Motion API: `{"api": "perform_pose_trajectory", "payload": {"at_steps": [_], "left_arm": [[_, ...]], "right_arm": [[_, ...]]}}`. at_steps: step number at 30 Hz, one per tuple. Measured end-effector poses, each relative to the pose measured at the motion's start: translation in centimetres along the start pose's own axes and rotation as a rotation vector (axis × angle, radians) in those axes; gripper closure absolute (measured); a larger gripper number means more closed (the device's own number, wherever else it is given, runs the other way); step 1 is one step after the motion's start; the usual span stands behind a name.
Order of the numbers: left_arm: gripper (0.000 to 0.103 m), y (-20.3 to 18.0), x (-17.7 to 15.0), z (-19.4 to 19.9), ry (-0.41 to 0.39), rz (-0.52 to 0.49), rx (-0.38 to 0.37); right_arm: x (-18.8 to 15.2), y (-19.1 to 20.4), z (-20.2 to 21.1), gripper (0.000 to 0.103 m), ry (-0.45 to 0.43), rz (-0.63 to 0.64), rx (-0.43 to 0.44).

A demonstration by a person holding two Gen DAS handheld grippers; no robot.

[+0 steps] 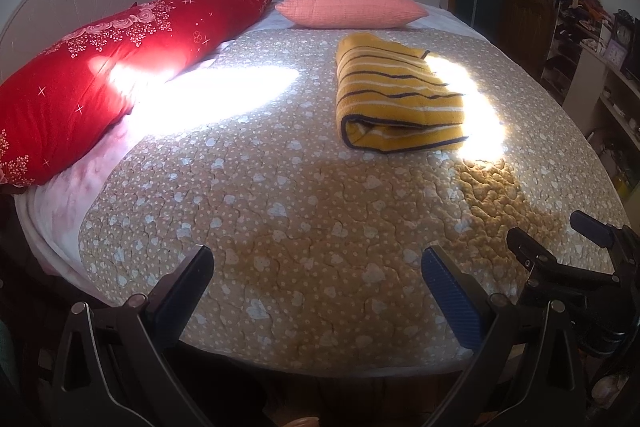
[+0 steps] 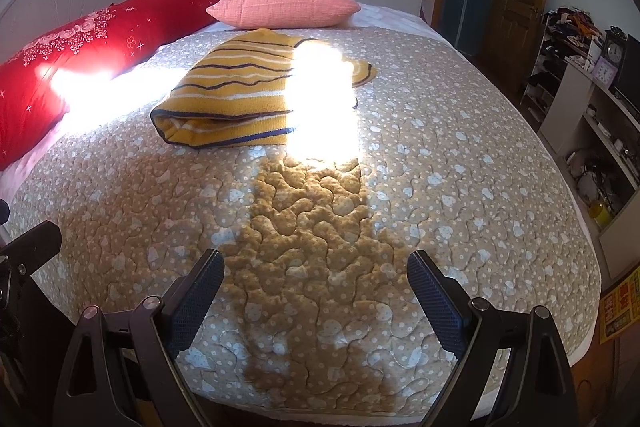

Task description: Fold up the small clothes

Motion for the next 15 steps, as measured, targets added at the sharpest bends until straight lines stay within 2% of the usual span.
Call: {"api": "perform_pose_trajectory", "payload": {"at_steps": [15], "left_arm": [[0.000, -0.37, -0.47, -0.10, 0.002, -0.006, -0.019]], "right_arm": [[-0.29, -0.08, -0.22, 0.008, 0.002, 0.008, -0.008]]}}
Point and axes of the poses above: each gripper's, at about its wrist camera, not at the fingertips, and z roughly against the way its jaws point, y to its left, x to its top, the point moved 7 cm from there along -z, roughly the way its jaws point, and after that the axes turned 10 degrees about x, right-handed, at the moved point
